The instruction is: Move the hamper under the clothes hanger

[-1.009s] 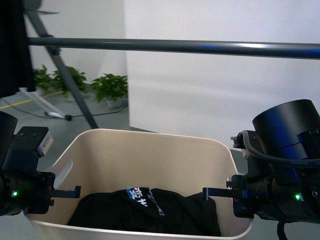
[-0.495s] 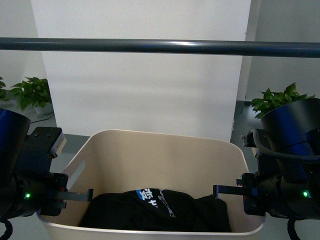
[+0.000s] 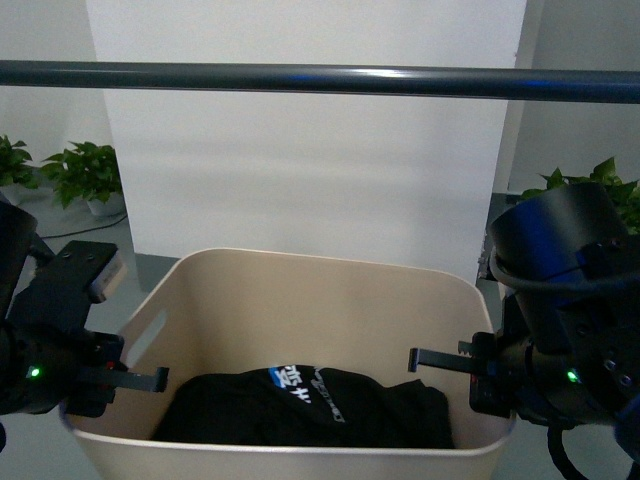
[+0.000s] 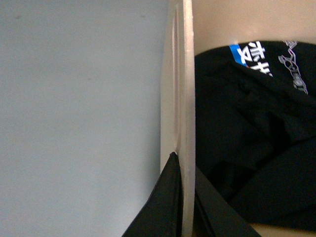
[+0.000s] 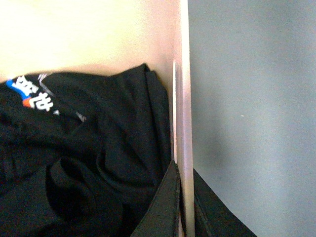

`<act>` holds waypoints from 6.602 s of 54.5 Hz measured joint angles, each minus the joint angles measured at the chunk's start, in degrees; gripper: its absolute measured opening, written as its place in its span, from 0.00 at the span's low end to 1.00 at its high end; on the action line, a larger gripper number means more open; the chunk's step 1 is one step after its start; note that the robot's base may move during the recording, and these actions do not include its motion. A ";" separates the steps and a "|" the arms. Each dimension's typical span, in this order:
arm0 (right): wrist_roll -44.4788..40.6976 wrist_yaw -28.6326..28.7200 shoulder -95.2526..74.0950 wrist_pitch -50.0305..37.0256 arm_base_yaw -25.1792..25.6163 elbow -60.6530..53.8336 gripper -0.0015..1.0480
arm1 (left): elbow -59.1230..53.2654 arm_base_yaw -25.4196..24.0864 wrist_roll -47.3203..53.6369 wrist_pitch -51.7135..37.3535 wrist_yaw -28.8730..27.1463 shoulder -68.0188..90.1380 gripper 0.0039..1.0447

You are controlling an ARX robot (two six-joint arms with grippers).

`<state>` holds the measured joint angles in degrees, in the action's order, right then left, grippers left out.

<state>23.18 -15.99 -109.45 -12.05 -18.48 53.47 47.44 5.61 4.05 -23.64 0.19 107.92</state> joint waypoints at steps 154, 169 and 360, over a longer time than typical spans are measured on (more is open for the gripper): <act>8.00 -6.93 -7.45 1.81 2.12 7.17 0.92 | 8.02 0.17 4.33 1.99 5.35 5.60 0.94; 6.58 -12.83 6.56 -2.73 -2.21 1.27 0.92 | -0.11 1.38 2.43 -0.13 9.29 -11.43 0.94; -23.17 16.06 109.20 11.98 18.36 -53.13 0.35 | -46.45 -5.46 -4.20 23.54 -0.17 -107.67 0.40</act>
<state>0.01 0.08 -0.25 -0.08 -0.12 0.34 0.99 0.14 -0.14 -0.10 0.01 0.25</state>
